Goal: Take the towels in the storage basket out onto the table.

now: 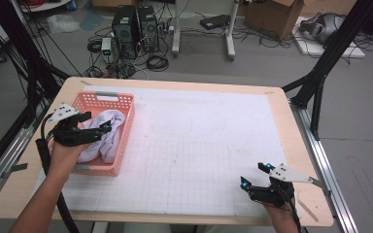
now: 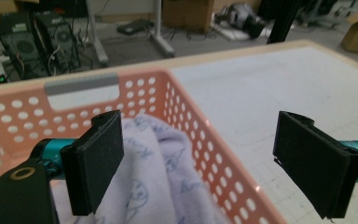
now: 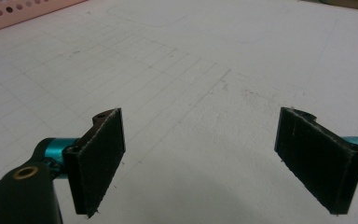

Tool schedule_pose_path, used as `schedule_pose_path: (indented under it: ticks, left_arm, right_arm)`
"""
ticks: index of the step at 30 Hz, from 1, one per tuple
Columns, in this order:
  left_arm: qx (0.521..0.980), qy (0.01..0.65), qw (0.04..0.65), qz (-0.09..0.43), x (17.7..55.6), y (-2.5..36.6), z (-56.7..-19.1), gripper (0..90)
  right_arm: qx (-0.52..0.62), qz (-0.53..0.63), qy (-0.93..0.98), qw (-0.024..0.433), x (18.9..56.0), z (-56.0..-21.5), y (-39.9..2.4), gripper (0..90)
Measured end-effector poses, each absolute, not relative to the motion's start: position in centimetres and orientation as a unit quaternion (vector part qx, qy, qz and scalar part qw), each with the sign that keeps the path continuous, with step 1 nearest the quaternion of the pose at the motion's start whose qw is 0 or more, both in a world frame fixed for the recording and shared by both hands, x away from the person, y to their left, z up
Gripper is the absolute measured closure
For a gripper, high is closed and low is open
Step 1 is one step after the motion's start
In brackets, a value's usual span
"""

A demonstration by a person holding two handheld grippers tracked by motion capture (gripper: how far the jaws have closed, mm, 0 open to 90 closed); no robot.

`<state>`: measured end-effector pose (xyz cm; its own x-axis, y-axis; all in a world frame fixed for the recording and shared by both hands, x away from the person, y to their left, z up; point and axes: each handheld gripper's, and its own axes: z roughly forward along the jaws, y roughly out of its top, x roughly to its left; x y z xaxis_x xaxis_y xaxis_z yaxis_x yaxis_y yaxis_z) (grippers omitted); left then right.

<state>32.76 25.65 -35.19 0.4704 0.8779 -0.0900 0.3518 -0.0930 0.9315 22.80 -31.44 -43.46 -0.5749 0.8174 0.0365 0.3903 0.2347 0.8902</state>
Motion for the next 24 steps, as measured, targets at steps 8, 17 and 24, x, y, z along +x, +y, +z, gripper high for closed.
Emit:
schedule_pose_path:
  ticks: [8,17,24]
  left_arm:
    - [0.742,0.470,0.408,0.250,35.0,25.7,-36.9,16.8]
    - [0.773,0.511,0.324,0.194,37.3,25.5,-38.8,17.7]
    - [0.783,0.522,0.293,0.171,38.1,25.4,-40.1,14.8]
  right_arm:
    - [0.399,0.468,0.756,0.224,22.8,-43.5,-31.3,14.9]
    - [0.398,0.468,0.757,0.223,22.8,-43.5,-31.3,14.9]
    - [0.389,0.471,0.761,0.220,22.8,-43.5,-31.2,14.9]
